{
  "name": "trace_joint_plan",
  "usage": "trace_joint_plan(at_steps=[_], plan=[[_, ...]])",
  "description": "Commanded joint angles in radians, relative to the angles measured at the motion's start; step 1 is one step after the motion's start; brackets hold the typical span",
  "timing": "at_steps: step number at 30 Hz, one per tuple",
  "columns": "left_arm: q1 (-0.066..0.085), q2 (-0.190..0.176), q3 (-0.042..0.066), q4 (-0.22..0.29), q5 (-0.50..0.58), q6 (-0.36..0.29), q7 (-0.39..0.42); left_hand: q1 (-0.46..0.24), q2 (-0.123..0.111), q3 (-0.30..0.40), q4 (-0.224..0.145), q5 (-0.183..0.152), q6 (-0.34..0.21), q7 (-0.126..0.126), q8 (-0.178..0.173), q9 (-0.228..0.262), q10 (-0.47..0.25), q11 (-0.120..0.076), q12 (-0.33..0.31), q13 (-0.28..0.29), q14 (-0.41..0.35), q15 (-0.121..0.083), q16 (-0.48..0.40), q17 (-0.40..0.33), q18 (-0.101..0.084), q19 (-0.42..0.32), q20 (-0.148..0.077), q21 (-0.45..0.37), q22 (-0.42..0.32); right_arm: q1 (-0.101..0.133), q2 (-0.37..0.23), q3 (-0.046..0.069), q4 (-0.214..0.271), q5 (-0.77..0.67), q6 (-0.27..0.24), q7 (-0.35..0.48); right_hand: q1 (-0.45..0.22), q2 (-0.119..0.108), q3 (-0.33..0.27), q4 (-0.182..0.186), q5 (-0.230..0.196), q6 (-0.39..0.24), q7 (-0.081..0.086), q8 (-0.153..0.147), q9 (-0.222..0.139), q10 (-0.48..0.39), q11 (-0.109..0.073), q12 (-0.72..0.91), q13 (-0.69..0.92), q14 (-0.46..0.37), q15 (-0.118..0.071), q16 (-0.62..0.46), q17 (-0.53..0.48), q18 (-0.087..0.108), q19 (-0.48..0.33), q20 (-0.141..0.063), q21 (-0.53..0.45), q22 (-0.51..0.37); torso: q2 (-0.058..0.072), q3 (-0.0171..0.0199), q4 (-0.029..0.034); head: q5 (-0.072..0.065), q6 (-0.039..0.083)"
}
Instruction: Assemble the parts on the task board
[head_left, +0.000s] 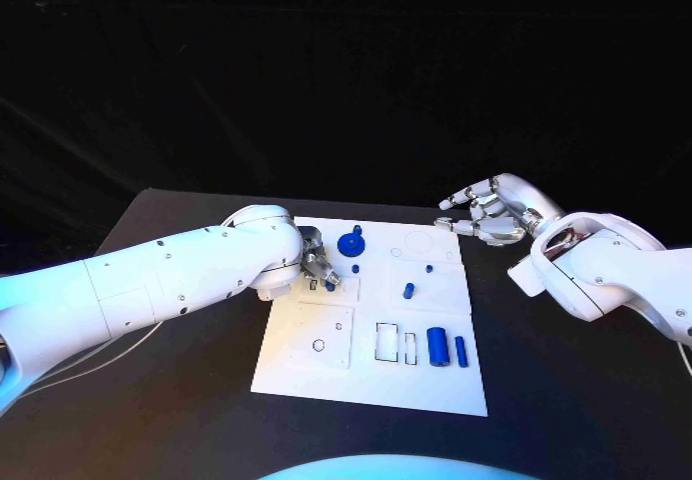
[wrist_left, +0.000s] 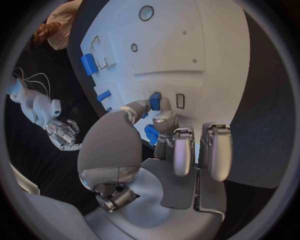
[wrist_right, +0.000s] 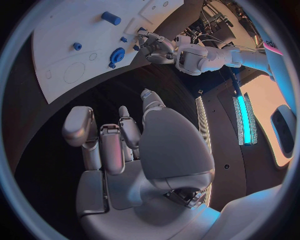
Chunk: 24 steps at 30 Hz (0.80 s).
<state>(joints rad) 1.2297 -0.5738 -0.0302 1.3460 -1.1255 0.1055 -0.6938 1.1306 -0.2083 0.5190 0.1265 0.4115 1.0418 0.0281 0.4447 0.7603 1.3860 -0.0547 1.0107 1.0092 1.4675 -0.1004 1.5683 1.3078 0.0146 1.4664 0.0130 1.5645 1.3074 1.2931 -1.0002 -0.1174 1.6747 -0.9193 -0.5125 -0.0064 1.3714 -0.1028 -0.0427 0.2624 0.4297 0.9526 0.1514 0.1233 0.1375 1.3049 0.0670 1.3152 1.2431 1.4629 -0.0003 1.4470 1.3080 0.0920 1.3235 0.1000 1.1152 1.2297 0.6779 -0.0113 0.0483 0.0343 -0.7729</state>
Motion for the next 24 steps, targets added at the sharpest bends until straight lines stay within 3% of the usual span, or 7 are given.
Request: trace_joint_plan(at_steps=[1,15,24], plan=[[-0.004,0.004,-0.002,0.001,0.001,0.034,-0.016,-0.002,0.009,-0.019,0.007,-0.004,0.025,-0.02,0.006,0.0,-0.001,-0.003,0.007,0.003,0.103,-0.007,0.002,0.263,-0.015,0.104,-0.009,0.006,0.263,-0.001,-0.001,0.0,0.002,-0.01,0.01,0.004,-0.004,0.006,-0.004,-0.001,0.004,0.009,-0.001,0.007,0.001,-0.005,0.0,-0.007,-0.002,0.046,-0.007,-0.007,0.006,0.014,-0.01,0.0,-0.009,-0.003,0.0,0.0,-0.0001,-0.001,-0.001],[-0.004,0.006,-0.002,-0.002,-0.002,0.036,-0.027,-0.016,0.02,-0.113,0.053,-0.004,0.033,-0.022,0.012,-0.001,0.001,-0.005,0.019,0.005,0.103,-0.009,0.002,0.263,-0.015,0.104,-0.012,0.006,0.263,-0.001,-0.001,0.0,0.001,-0.01,0.009,0.005,-0.005,0.006,-0.005,0.0,0.002,0.009,-0.001,0.007,0.001,-0.007,0.0,-0.009,-0.004,0.044,-0.007,-0.011,-0.001,0.015,-0.012,0.0,-0.016,-0.007,0.0,-0.0001,0.0008,-0.002,-0.002],[-0.004,0.005,-0.002,-0.003,-0.003,0.024,-0.031,-0.028,0.028,-0.227,0.109,-0.005,0.035,-0.021,0.013,-0.006,0.0,-0.004,0.029,0.007,0.103,-0.009,0.002,0.263,-0.015,0.104,-0.013,0.006,0.263,-0.001,-0.001,0.0,0.0,-0.01,0.009,0.007,-0.012,0.004,-0.011,0.004,0.001,0.007,-0.001,0.008,0.001,-0.011,0.0,-0.013,-0.008,0.041,-0.007,-0.019,-0.013,0.017,-0.018,0.0,-0.029,-0.015,-0.001,-0.0001,0.0007,-0.003,0.0]])
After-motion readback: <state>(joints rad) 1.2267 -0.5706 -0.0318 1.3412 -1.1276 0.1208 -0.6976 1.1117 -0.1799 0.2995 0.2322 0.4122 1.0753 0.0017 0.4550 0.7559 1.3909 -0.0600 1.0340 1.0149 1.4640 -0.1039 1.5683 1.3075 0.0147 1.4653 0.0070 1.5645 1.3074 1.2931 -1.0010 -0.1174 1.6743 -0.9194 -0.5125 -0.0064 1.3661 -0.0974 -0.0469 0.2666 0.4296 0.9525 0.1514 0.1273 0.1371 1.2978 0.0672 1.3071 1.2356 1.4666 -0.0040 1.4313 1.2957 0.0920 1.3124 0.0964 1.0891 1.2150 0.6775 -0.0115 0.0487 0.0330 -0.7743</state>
